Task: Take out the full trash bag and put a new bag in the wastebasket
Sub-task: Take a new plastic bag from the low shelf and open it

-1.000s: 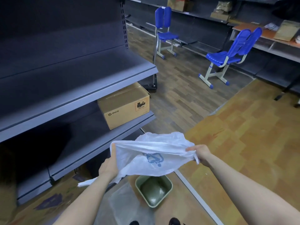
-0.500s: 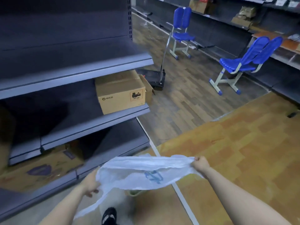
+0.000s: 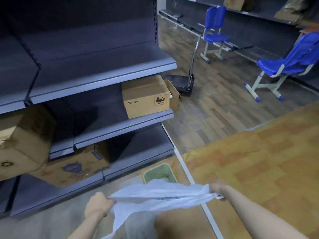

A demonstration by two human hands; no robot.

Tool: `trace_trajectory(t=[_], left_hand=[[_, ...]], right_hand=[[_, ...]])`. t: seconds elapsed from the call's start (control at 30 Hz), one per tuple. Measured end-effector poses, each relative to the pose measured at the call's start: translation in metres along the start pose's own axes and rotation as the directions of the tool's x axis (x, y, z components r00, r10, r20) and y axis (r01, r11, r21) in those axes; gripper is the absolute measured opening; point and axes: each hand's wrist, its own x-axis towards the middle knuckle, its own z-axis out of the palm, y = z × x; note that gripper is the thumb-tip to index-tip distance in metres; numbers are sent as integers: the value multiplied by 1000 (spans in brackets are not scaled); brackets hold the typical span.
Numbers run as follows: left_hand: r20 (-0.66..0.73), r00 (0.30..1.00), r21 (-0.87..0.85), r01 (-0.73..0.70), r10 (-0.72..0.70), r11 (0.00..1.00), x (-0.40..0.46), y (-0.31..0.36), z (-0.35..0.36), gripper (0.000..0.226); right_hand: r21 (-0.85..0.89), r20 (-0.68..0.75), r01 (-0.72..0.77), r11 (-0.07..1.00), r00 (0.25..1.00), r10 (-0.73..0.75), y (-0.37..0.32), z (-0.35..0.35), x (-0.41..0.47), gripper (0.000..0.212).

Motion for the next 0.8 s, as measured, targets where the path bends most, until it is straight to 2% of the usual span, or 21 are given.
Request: trace_trajectory(t=[0.03,0.07,0.13,0.17,0.23,0.3,0.33,0.4,0.47,0.53,0.57,0.6,0.63,0.67,0.73,0.77,0.8], left_hand=[[28,1000,71,-15,13,997,-1,-3,3,29],[50,997,136,-64,57,989,-2,-2,6,40],[77,989,149,-135,125,979,-2,7,9,64],[90,985,129,-160,149,979,-4,15,7,70],[118,974,141,-211,195,967,-6,32,-4,73],[139,954,146,-283,264,948,-4,43,-14,69],[146,940,131,-328,309,936,0,44,-17,62],[147,937,157,-338,317,928,10,40,-23,43],[129,957,242,-286,261,927,14,26,-27,42],[149,948,373,-319,283,871,12,10,-29,42],[171,938,400,-345,301,849,9,5,-30,41],[181,921,415,-391,346,822,8,5,-31,41],[181,903,400,-429,389,810,2,11,-38,41],[152,885,359,-464,439,810,-1,22,-46,41],[21,831,219,-547,556,808,2,57,-71,32],[-76,802,147,-579,593,802,-1,79,-91,26],[-201,738,99,-638,644,763,-7,100,-112,23]], right_hand=[[-76,-8,-4,997,1000,3,-4,6,-1,24],[-41,-53,-8,999,999,6,-11,12,-4,24],[42,-245,118,992,964,-104,-25,20,-3,15],[101,-307,210,972,936,-171,-38,22,-15,22],[325,-234,338,883,934,-271,-56,17,-35,32],[396,-144,322,860,947,-289,-69,9,-53,31],[319,-105,285,904,958,-266,-72,5,-58,29],[-49,-108,146,988,983,-150,-72,-1,-64,25],[-344,-206,-41,938,978,-33,-64,-2,-69,32],[-390,-268,-135,911,963,28,-55,0,-69,43],[-318,-277,-119,941,960,28,-53,-1,-66,40],[-242,-319,-88,966,948,6,-54,-3,-63,26],[-182,-400,-54,982,916,-24,-60,-6,-62,24],[-172,-476,-26,985,878,-60,-70,-13,-62,33],[-225,-608,7,974,780,-146,-99,-23,-75,44],[-238,-695,67,969,685,-218,-114,-35,-84,48],[-237,-769,147,960,577,-277,-133,-47,-102,50]])
